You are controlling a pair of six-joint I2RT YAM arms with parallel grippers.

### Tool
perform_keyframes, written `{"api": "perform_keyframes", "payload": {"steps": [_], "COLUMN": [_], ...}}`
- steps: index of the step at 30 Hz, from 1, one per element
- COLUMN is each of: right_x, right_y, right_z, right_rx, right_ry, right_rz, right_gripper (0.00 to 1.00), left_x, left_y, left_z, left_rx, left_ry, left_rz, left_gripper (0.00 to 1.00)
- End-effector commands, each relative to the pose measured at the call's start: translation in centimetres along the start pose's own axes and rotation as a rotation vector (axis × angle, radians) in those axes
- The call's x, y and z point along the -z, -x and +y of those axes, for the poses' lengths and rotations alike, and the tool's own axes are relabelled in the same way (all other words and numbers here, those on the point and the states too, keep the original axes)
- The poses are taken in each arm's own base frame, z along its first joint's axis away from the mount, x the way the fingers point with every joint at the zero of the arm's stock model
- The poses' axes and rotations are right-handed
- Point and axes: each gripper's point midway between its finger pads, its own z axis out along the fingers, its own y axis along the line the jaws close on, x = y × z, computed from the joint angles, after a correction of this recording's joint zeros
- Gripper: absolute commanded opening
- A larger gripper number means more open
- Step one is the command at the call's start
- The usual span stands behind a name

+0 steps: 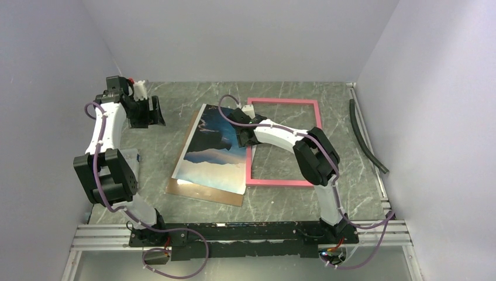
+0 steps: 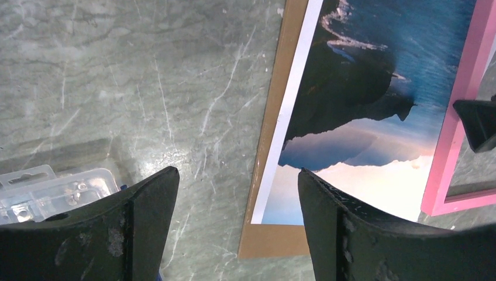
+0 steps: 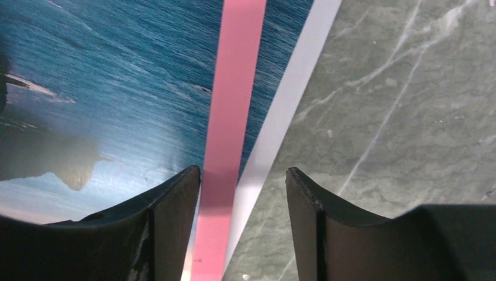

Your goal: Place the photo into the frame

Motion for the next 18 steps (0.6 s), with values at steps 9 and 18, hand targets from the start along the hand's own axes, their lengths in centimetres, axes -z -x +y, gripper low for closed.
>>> {"api": "perform_keyframes", "payload": {"steps": [9,18], "right_x": [-2.0,-1.8], "right_y": [1.2,1.4], "right_z": [2.4,6.1], "right_rx": [-0.013,-0.014], "right_ry": [0.043,0.135], "right_rz": [-0.018,0.003], "right_gripper": [0.38,0.22], "left_x": [0.9,0.9], "left_y": [-1.5,-1.6], "left_z": [-0.8,-0.3], "left_rx": [-0.041,-0.047], "left_ry": [-0.026,0.002], "left_rz": [0.012,0.013], "left_gripper": [0.76,0.73]}}
